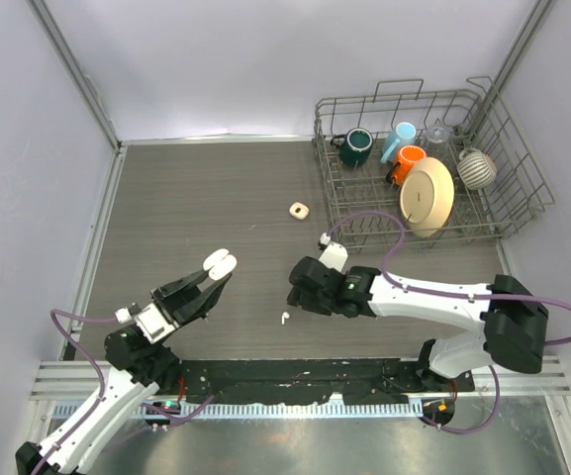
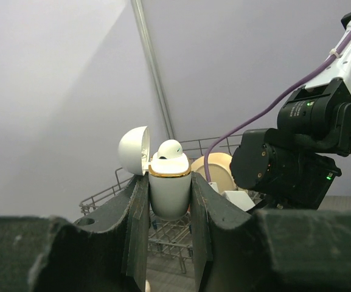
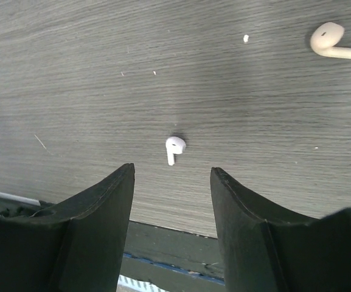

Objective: Insert the wireless bluetooth earbuds into the charging case
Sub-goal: Pick up the earbud from the center of the board.

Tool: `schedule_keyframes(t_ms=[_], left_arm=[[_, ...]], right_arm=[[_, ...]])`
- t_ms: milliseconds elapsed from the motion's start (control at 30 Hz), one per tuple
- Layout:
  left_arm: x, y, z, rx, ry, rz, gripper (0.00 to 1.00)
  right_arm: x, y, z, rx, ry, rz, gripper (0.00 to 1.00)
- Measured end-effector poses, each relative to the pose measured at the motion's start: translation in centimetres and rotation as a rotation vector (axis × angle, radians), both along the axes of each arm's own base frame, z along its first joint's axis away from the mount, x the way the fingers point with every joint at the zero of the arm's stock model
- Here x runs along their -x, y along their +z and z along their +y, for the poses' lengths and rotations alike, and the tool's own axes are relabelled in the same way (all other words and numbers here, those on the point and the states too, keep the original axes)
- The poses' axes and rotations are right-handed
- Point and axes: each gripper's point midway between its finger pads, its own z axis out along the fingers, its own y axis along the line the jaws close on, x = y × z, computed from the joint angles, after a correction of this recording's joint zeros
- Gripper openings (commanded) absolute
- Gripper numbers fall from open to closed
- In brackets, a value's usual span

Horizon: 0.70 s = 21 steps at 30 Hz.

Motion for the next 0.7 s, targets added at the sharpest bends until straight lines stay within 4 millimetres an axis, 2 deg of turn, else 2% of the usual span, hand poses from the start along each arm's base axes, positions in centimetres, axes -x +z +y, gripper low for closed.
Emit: schedule_keyframes(t_ms=[233,700], left_arm=[[-0.4,0.0,0.5,0.018,0.031,0.018,0.0],[-0.8,0.1,1.3,0.039,0.074,0.03,0.0]], right_arm=[[-0.5,0.0,2.2,-0.011,-0.098,0.088,0.56],[1.1,-3.9,3.1,0.023,-0.18,0.254,0.49]])
